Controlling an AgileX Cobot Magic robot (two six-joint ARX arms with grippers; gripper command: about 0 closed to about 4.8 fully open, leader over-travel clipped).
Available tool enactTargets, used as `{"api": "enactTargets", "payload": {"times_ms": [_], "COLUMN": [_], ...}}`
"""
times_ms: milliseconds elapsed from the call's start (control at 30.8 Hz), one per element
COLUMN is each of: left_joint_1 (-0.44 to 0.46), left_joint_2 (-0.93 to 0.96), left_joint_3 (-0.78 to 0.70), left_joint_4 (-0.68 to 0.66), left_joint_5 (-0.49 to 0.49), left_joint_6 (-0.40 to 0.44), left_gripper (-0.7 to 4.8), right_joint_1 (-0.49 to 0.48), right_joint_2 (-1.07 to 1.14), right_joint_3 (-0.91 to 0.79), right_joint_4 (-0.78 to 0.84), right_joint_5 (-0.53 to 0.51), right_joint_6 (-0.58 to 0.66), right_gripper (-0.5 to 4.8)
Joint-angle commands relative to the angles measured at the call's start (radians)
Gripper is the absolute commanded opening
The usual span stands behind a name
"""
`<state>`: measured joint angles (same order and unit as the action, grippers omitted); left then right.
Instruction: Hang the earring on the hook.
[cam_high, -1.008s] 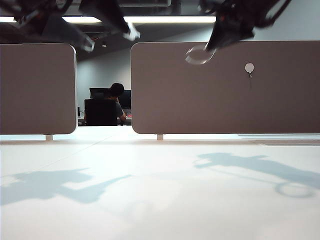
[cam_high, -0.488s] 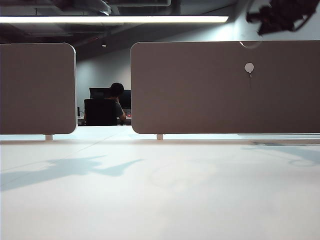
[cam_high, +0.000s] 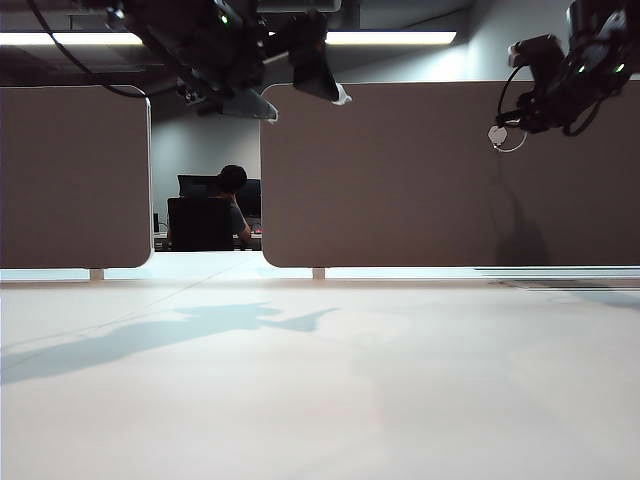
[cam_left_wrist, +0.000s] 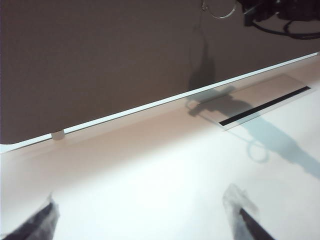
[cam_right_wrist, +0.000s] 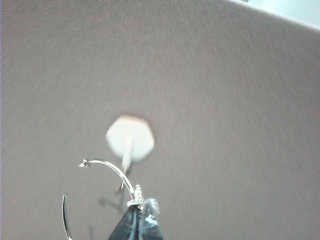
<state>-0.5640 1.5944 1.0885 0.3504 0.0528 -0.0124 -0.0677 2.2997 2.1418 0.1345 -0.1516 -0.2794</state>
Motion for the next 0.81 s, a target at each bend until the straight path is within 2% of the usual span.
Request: {"api": "enactTargets", "payload": {"times_ms": [33, 163, 553, 813], "left_joint_1": [-0.001, -0.001, 0.029, 0.029], "left_joint_2": [0.014, 0.014, 0.016, 0.016], "left_joint_3": [0.012, 0.012, 0.012, 0.012], "left_joint_4": [0.041, 0.053, 0.053, 0.039], "left_joint_5": [-0.002, -0.008, -0.008, -0.007], "left_joint_6": [0.005, 0.006, 0.005, 0.005], "left_gripper": [4.79, 4.79, 4.79, 4.79], "right_joint_1": [0.0, 0.0, 0.009, 0.026], "right_joint_2": [0.076, 0.141, 0.179, 0.206], "right_joint_3": [0.113, 0.179, 0.178, 0.177], "right_joint_4": [0.02, 0.011, 0.029, 0.019], "right_joint_5": [-0.004, -0.004, -0.035, -0.022], "right_joint_6": [-0.006, -0.006, -0.017, -0.018], "right_gripper": [-0.03, -0.02, -0.03, -0.02]}}
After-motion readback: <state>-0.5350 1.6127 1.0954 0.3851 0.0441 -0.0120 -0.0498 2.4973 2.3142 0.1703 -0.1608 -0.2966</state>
